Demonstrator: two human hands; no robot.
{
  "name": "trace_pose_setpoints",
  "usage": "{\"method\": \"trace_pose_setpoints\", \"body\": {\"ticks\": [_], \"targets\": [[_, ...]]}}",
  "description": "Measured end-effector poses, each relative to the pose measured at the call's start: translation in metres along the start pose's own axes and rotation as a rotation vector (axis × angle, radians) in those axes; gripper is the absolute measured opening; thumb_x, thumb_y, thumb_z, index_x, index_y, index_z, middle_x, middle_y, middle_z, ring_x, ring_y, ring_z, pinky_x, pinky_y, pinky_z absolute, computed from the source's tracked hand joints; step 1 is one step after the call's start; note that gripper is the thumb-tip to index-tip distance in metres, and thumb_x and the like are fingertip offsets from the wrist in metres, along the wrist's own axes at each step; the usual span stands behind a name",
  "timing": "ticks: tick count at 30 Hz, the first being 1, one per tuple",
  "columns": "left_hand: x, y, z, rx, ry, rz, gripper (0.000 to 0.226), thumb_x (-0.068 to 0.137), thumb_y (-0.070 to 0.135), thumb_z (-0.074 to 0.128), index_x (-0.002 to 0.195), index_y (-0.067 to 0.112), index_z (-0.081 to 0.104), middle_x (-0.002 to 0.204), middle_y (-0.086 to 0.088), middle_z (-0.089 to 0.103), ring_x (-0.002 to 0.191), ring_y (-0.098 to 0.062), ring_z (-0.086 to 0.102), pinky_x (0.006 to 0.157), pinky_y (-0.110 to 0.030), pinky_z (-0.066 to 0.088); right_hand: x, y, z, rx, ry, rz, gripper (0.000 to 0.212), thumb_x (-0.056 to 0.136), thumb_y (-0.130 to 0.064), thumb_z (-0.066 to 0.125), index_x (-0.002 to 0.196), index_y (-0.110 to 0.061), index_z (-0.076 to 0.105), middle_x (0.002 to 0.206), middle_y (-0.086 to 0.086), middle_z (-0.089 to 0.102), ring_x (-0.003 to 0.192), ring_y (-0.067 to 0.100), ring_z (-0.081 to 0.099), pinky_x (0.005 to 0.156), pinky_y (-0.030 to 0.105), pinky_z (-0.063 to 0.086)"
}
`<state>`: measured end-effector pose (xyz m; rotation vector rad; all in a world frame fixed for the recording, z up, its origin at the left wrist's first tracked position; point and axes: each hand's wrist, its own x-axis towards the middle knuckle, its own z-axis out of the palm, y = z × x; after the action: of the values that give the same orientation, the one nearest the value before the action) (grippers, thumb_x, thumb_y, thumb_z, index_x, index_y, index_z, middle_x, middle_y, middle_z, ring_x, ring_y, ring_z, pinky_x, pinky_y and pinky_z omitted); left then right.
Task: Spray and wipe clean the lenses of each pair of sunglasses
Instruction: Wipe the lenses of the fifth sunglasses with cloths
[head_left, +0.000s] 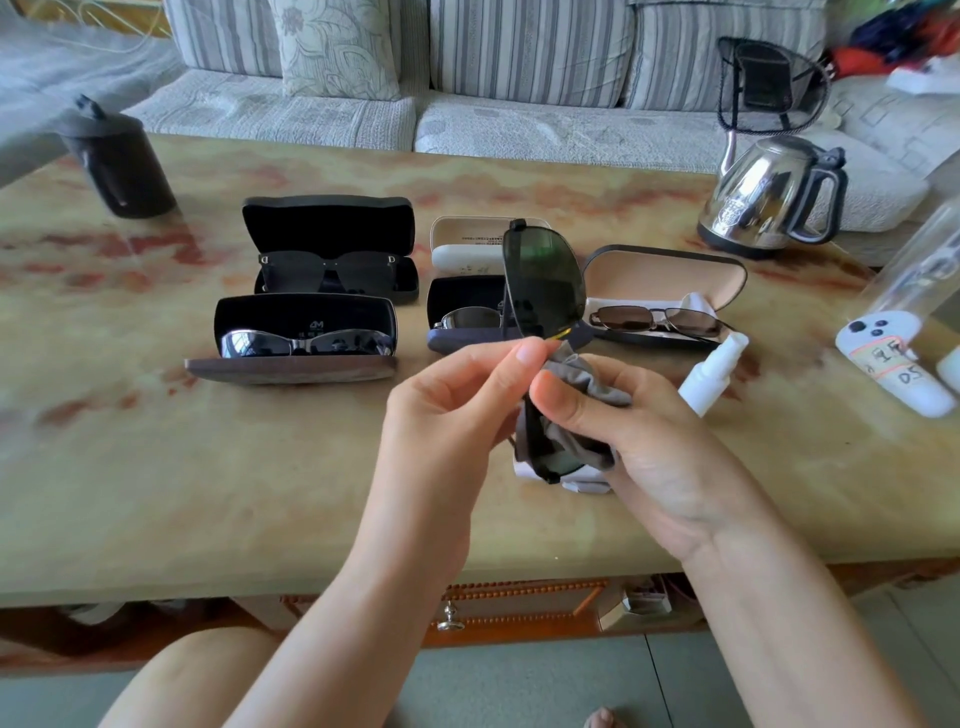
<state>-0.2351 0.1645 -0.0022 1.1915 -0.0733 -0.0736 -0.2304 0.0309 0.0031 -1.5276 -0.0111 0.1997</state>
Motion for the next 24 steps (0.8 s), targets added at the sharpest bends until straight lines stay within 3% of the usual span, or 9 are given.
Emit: {"method": "trace_pose_setpoints", "body": {"ticks": [4,7,9,10,12,14,16,19,24], "targets": [[0.000,-0.002,-0.002,-0.001,0.027,0.008,0.038,0.073,0.033,0.065,0.096,0.005,0.074,0.092,-0.012,0.075,0.087,-0.020,0.072,0.079,-0.027,0.057,-0.003,-0.002,0.001,-0.064,0.077,-0.092,0.052,0.055,-0.059,0.072,0.068,-0.010,0.057,0.050,-0.005,0.052,0.048,0.014,0.047,0.052,0.029,0.033],[0.002,0.000,-0.006,0.032,0.074,0.032,0.038,0.074,0.037,0.065,0.096,0.007,0.074,0.094,-0.011,0.075,0.094,-0.027,0.071,0.088,-0.036,0.055,-0.006,-0.009,-0.003,0.026,-0.110,-0.114,0.068,0.069,-0.075,0.048,0.055,-0.009,0.048,0.055,0.001,0.035,0.056,0.014,0.039,0.058,0.024,0.037],[0.003,0.001,-0.007,0.046,0.087,0.033,0.037,0.073,0.037,0.065,0.094,0.009,0.075,0.093,-0.010,0.076,0.094,-0.026,0.071,0.090,-0.038,0.054,-0.007,-0.014,-0.006,0.111,-0.151,-0.066,0.070,0.079,-0.071,0.032,0.047,-0.009,0.043,0.056,0.003,0.039,0.059,0.015,0.041,0.066,0.024,0.036],[0.003,0.001,-0.007,0.059,0.083,0.029,0.036,0.073,0.037,0.065,0.094,0.009,0.075,0.092,-0.009,0.076,0.093,-0.026,0.071,0.091,-0.039,0.054,-0.007,-0.013,-0.006,0.114,-0.127,-0.053,0.067,0.083,-0.065,0.035,0.046,-0.012,0.052,0.057,0.002,0.047,0.057,0.014,0.045,0.065,0.023,0.038],[0.001,-0.001,-0.004,0.095,0.075,0.026,0.035,0.073,0.037,0.067,0.094,0.011,0.076,0.092,-0.008,0.076,0.096,-0.027,0.070,0.094,-0.043,0.053,-0.006,-0.009,-0.007,0.057,-0.050,-0.062,0.050,0.081,-0.048,0.055,0.069,-0.003,0.073,0.061,0.003,0.059,0.054,0.010,0.054,0.059,0.017,0.043],[0.000,-0.001,-0.001,0.113,0.077,0.037,0.033,0.074,0.036,0.067,0.094,0.012,0.076,0.092,-0.006,0.076,0.097,-0.025,0.070,0.096,-0.046,0.052,-0.004,-0.004,-0.008,-0.020,0.013,-0.073,0.046,0.072,-0.041,0.069,0.085,0.003,0.073,0.063,0.004,0.063,0.057,0.009,0.057,0.056,0.019,0.044],[0.000,-0.001,-0.001,0.102,0.087,0.045,0.031,0.074,0.035,0.067,0.093,0.013,0.077,0.092,-0.005,0.076,0.097,-0.025,0.070,0.096,-0.047,0.052,-0.004,-0.002,-0.010,-0.091,0.034,-0.061,0.035,0.067,-0.039,0.081,0.082,-0.008,0.075,0.066,0.004,0.065,0.058,0.012,0.058,0.059,0.028,0.044],[0.000,0.001,-0.002,0.080,0.109,0.047,0.032,0.071,0.038,0.067,0.090,0.014,0.078,0.090,-0.005,0.076,0.095,-0.025,0.070,0.094,-0.044,0.053,-0.005,-0.004,-0.012,-0.107,-0.031,-0.077,0.020,0.074,-0.030,0.078,0.085,-0.013,0.077,0.079,0.018,0.069,0.065,0.028,0.060,0.066,0.039,0.050],[0.000,0.000,-0.002,0.064,0.081,0.066,0.031,0.075,0.034,0.065,0.092,0.011,0.077,0.089,-0.004,0.076,0.088,-0.018,0.072,0.082,-0.029,0.058,-0.007,-0.004,-0.009,-0.114,0.028,-0.121,0.021,0.070,-0.035,0.080,0.080,-0.017,0.078,0.077,0.029,0.066,0.066,0.036,0.061,0.060,0.038,0.048]]}}
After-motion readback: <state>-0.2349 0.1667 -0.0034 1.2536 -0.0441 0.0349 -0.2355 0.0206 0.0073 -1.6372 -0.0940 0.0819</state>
